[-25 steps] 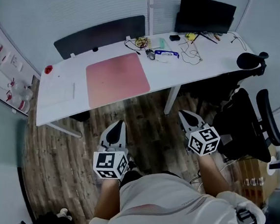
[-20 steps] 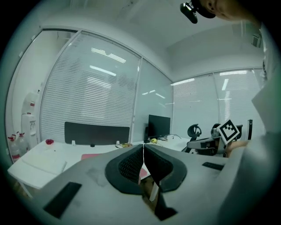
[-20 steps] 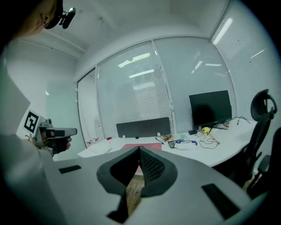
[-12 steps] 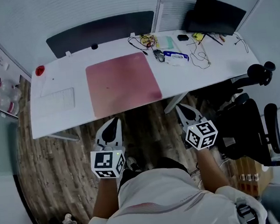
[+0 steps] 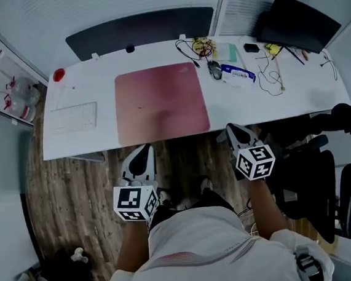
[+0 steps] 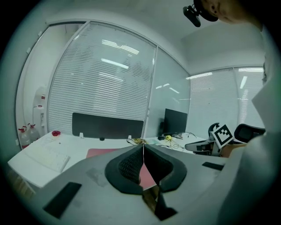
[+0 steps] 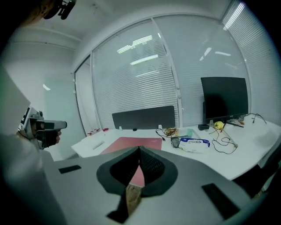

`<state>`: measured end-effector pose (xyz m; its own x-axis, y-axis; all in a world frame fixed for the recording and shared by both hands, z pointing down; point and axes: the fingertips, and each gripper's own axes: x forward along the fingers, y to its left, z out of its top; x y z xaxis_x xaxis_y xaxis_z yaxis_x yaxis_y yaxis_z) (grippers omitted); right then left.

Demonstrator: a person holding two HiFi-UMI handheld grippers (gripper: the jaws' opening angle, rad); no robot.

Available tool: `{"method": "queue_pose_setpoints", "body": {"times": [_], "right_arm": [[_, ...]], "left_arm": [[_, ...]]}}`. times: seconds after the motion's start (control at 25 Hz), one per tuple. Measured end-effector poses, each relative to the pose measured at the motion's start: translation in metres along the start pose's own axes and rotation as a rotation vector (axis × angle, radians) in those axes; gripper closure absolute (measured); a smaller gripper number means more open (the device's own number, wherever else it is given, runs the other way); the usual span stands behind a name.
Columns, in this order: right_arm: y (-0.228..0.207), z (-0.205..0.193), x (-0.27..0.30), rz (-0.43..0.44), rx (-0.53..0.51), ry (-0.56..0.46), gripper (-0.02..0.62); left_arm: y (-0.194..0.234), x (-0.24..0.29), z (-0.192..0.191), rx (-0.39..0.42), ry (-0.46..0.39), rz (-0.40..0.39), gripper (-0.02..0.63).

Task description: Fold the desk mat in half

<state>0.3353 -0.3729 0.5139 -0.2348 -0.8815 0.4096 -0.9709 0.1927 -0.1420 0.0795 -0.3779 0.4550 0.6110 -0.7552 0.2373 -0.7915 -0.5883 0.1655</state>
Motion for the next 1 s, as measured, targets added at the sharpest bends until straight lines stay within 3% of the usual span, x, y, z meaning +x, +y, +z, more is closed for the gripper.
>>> {"method": "queue_pose_setpoints", "body": {"times": [0.16, 0.4, 0.68, 1.0], "right_arm": [[-0.021, -0.015, 0.023, 0.061, 0.0, 0.069, 0.5], [-0.029, -0.086, 0.078, 0.102, -0.043, 0.299, 0.37], [-0.051, -0.165, 0.145, 0.019, 0.016, 0.476, 0.362], [-0.051, -0.187, 0.159, -0.068, 0.005, 0.554, 0.359]], "left_arm": [[-0.012, 0.02, -0.004, -0.012, 0.012, 0.039, 0.59], [-0.017, 0.027, -0.026, -0.045, 0.064, 0.067, 0.589], [-0.003, 0.015, -0.044, -0.071, 0.1, 0.114, 0.589], [0.016, -0.001, -0.047, -0.085, 0.11, 0.145, 0.589]]}}
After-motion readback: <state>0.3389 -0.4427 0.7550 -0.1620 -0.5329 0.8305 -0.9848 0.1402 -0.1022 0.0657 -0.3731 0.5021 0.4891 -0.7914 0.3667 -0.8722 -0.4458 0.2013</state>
